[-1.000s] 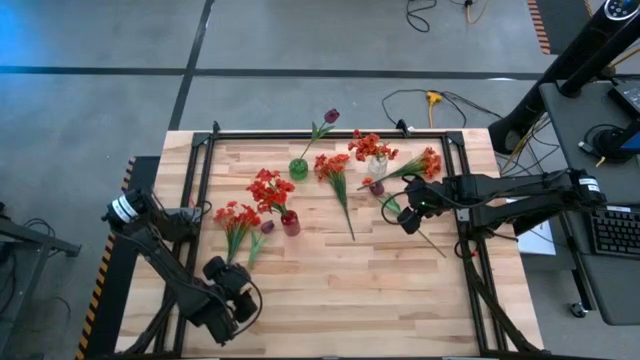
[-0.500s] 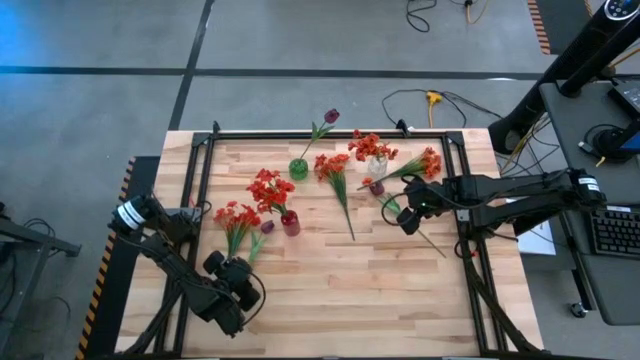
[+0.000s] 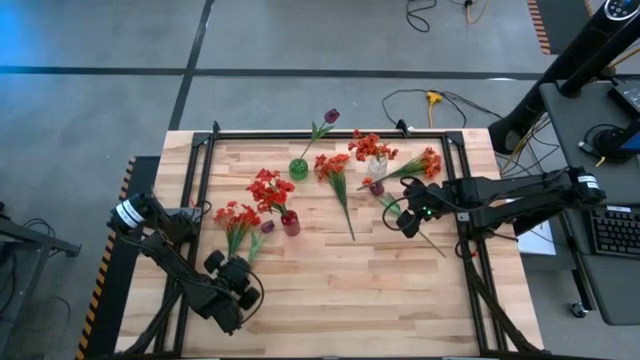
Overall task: Sort flowers into vase by color
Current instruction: Put the bottom dark red tulip into the green vase
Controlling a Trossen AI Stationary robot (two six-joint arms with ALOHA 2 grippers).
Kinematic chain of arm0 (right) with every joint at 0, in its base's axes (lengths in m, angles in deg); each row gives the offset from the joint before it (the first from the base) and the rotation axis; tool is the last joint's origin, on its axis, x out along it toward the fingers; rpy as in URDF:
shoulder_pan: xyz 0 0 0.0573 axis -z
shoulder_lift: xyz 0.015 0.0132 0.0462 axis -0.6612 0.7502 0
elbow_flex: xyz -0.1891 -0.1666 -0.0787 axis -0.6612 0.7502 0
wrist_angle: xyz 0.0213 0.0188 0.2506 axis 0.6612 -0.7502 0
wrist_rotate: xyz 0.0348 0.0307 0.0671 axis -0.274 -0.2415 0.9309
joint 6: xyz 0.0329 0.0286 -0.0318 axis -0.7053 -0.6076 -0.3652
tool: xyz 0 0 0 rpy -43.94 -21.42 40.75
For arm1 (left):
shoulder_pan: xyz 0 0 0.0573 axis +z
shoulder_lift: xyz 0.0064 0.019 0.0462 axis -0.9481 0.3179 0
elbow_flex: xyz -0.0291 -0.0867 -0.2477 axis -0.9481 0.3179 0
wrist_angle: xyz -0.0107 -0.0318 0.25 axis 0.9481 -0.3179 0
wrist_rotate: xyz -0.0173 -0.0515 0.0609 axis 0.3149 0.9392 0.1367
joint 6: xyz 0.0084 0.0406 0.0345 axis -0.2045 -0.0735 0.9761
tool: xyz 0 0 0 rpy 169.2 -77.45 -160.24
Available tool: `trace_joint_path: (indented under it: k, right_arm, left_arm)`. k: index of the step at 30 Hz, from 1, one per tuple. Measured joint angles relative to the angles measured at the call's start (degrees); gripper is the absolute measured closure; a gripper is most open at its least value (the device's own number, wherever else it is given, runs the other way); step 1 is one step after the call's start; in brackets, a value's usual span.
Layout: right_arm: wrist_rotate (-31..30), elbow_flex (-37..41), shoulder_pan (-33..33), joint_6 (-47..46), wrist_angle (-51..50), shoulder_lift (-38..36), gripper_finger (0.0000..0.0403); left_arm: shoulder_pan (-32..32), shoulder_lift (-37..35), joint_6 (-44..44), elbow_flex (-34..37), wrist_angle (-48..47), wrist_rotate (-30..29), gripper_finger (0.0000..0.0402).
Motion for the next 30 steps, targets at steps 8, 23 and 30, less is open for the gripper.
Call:
trace_joint_path:
  k: [8, 23, 30]
  right_arm:
    - [-0.3, 0.0, -0.1, -0.1, 0.0, 0.0, 0.0161]
    - [-0.3, 0.0, -0.1, -0.1, 0.8, 0.0, 0.0161]
    - [0.0, 0.0, -0.1, 0.4, 0.9, 0.0, 0.0161]
  left_arm:
    - [0.0, 0.0, -1.8, 0.2, -0.7, 0.6, 0.0394]
    - [0.0, -1.3, -4.4, -4.1, -8.7, 7.1, 0.0401]
    - [-1.6, -1.8, 0.0, -10.6, -12.7, 7.3, 0.0401]
